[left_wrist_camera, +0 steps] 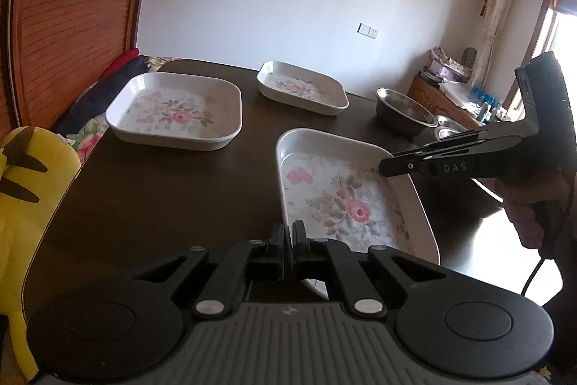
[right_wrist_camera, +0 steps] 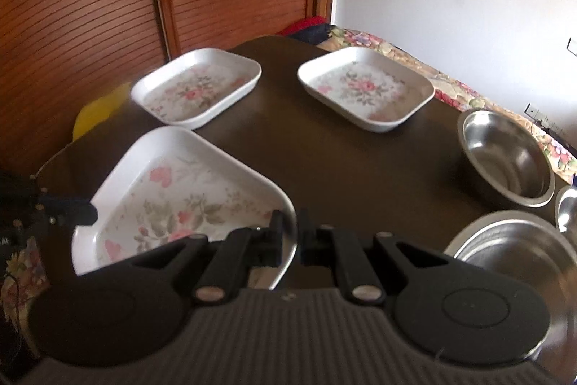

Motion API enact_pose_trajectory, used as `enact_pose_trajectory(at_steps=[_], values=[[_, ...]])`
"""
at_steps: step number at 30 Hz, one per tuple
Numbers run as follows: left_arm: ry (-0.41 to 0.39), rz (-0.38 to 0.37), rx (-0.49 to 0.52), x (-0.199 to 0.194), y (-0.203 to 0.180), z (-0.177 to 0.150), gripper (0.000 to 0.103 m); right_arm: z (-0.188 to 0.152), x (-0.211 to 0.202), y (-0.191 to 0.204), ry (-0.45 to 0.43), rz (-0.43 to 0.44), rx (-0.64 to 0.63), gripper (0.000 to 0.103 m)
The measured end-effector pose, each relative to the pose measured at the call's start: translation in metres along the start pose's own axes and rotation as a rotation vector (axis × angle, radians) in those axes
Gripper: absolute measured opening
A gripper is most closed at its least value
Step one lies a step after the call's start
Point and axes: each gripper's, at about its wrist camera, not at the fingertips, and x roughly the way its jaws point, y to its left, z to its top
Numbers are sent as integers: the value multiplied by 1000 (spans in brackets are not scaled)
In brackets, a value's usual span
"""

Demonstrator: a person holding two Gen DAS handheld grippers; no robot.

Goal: Organize plates and bowls

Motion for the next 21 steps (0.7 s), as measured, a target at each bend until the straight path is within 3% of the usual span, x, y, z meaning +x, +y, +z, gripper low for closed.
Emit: enact_pose_trajectory(at_steps=[16,18,20,21], values=[[-6,29,58,12,-1,0,34,-22,10,2,-26,-52,42,10],[-18,38,74,9,-2,0,34,-23,8,0,-49,-67,67,16],[-35,36,76,3,-2,0,34,-26,4,1,-73,-75,64,33],[-45,36,78,-1,-3,1,34,-27,1,0,-86,-67,75,36]])
